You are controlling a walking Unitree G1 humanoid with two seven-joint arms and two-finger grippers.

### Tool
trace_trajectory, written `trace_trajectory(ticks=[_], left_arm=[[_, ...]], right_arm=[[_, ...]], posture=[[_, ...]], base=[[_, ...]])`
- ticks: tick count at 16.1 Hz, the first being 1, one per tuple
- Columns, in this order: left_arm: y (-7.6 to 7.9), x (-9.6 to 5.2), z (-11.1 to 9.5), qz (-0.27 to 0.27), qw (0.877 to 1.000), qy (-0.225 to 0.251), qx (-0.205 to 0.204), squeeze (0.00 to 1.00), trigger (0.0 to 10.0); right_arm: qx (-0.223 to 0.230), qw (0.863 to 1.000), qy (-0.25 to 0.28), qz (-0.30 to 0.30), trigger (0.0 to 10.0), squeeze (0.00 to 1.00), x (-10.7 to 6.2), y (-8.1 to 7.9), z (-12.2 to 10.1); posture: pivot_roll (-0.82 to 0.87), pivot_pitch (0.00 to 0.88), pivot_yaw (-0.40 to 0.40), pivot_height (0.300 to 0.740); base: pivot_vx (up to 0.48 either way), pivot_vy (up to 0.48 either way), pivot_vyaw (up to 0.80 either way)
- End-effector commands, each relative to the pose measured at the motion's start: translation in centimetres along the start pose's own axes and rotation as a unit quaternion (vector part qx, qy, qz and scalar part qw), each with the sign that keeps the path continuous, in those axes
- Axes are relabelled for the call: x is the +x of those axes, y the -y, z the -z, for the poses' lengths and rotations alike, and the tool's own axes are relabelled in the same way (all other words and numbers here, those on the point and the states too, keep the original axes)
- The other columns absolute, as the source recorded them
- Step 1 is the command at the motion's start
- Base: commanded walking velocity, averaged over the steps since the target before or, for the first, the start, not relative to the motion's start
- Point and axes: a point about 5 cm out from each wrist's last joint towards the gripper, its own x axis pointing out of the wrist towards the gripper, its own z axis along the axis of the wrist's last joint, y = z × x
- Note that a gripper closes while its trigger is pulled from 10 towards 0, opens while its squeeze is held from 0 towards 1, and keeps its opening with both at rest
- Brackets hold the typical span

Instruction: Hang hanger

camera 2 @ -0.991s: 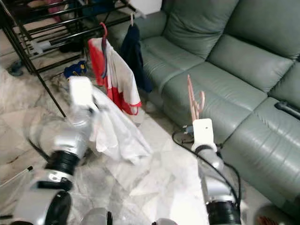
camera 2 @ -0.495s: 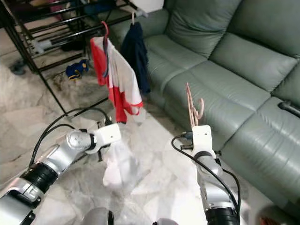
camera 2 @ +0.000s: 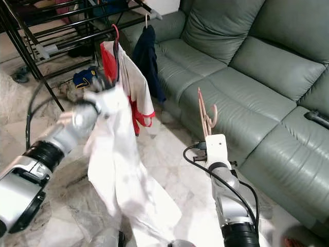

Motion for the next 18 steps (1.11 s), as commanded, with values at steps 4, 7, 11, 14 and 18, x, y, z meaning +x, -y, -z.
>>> trace_trajectory(ticks=[4,7,11,14,18], left_arm=[[3.9,-2.3,4.9,0.26,0.962,-0.077,0.028,0.0,10.0],[-1.5,0.6,-0.7,-0.032,0.972,0.031,-0.229,0.0,10.0],[1.9,-0.3,-4.8,0.133,0.923,0.179,-0.314,0.0,10.0],[8.7,-4.5,-2.5,0.449,0.853,0.177,-0.199,0.0,10.0],[3.9,-2.5,4.6,0.297,0.95,-0.043,0.086,0.0,10.0]], right_arm=[[0.003,1.0,0.003,-0.002,10.0,0.0,0.2,-0.2,-0.2],[0.004,1.0,0.001,-0.006,10.0,0.0,0.3,-0.4,0.0],[0.008,1.0,0.0,-0.006,10.0,0.0,0.3,-0.6,0.1],[0.013,1.0,-0.003,-0.005,10.0,0.0,0.2,-0.6,0.2],[0.015,1.0,-0.004,-0.01,10.0,0.0,0.2,-0.9,0.1]], posture=[[0.01,0.0,0.009,0.74],[0.01,0.0,0.01,0.74],[0.0,0.008,0.015,0.74],[0.01,0.014,0.019,0.74],[0.01,0.014,0.019,0.74]], base=[[0.0,0.0,0.0],[0.0,0.0,0.0],[0.0,0.0,0.0],[0.0,0.0,0.0],[0.0,0.0,0.0]])
